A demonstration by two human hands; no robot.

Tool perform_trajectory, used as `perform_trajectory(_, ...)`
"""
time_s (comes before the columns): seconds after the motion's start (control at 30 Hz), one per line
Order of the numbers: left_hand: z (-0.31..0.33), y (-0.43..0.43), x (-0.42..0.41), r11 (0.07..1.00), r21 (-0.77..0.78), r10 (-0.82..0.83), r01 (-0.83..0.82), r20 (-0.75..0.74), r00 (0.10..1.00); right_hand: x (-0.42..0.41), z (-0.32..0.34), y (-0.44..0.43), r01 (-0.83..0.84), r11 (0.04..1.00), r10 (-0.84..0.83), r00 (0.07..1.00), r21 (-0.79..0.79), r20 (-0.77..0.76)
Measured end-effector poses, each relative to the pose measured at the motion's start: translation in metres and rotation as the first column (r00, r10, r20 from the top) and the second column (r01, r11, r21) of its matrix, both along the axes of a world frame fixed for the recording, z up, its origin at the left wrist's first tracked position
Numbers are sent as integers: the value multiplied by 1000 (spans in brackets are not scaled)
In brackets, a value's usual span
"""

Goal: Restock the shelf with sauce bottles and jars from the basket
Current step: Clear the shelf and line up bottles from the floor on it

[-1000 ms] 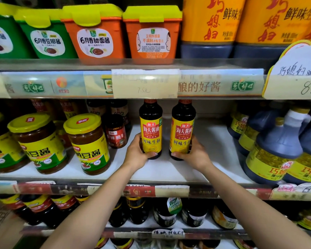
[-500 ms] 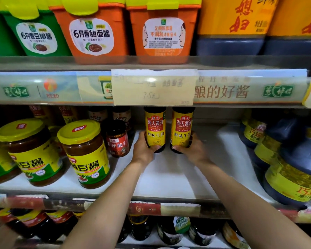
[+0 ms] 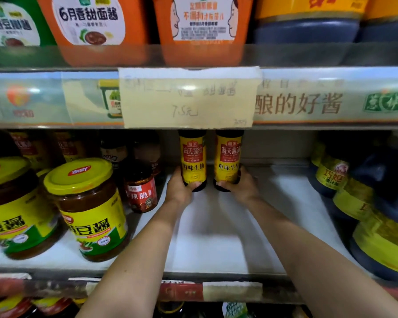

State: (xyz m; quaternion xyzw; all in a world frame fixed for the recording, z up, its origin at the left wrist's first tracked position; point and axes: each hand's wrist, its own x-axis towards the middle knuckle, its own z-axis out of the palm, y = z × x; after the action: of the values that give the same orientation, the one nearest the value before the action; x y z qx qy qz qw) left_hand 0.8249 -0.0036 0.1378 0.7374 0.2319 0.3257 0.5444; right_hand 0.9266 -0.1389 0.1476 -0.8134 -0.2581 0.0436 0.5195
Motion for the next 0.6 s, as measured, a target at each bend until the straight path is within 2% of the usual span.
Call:
perform_trajectory(0.33,-7,12,15,998,56,31,-29,-24,999,10,-7,7,61,996,-59,998,71,-34)
perform_trajectory(0.47,-11,15,15,994,95,48,-46,-25,999,8,-9,10,115,990,-115,993,81,0)
perform_trajectory(0.6,-12,16,15,997,65,29,-29,5,1000,7,-10,11,108,990,-110,994,94,21)
